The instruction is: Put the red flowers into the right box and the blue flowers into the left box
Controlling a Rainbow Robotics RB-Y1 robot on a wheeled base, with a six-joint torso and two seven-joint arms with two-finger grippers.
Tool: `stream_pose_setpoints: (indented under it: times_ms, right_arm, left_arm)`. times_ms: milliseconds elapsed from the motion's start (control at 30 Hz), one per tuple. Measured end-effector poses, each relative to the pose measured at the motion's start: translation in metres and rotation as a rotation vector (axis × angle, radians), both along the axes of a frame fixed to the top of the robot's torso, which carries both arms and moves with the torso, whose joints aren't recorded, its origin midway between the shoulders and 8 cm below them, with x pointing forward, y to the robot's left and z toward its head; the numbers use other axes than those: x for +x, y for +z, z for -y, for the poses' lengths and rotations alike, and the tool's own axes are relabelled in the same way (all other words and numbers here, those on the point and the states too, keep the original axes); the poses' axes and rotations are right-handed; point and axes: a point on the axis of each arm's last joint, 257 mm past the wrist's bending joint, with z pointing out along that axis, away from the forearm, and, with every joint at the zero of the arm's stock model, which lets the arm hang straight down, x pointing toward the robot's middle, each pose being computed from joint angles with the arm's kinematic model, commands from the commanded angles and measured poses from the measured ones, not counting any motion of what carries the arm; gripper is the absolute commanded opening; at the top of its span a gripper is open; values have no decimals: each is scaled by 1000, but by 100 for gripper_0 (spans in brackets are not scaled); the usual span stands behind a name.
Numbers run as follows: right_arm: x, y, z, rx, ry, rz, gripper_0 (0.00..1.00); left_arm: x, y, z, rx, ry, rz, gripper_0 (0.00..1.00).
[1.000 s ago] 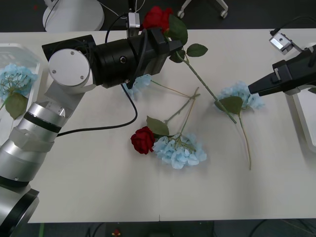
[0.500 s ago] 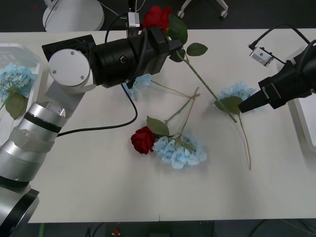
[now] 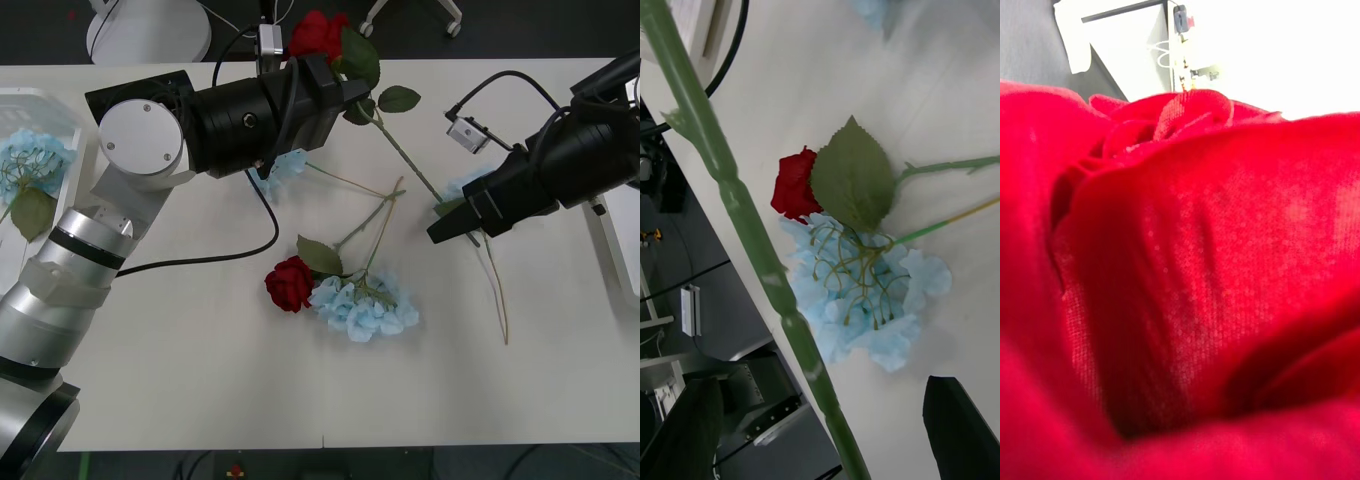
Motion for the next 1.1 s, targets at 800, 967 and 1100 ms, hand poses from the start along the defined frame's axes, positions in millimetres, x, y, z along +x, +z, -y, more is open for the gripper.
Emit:
stream_pose_setpoints:
  times_ms: [800,967,1100]
  right_arm:
    - [3,-2,-11,16,0,11,0]
    - [14,-2,-9,10,-30,44,0]
    - [37,-3,5,-22,-115,86,0]
  left_arm:
    - [3,-1,-3,-10,17,0,99]
    - [-1,-6,-6,-10,19,-2,100]
    - [-14,-12,-15,15,0,9,100]
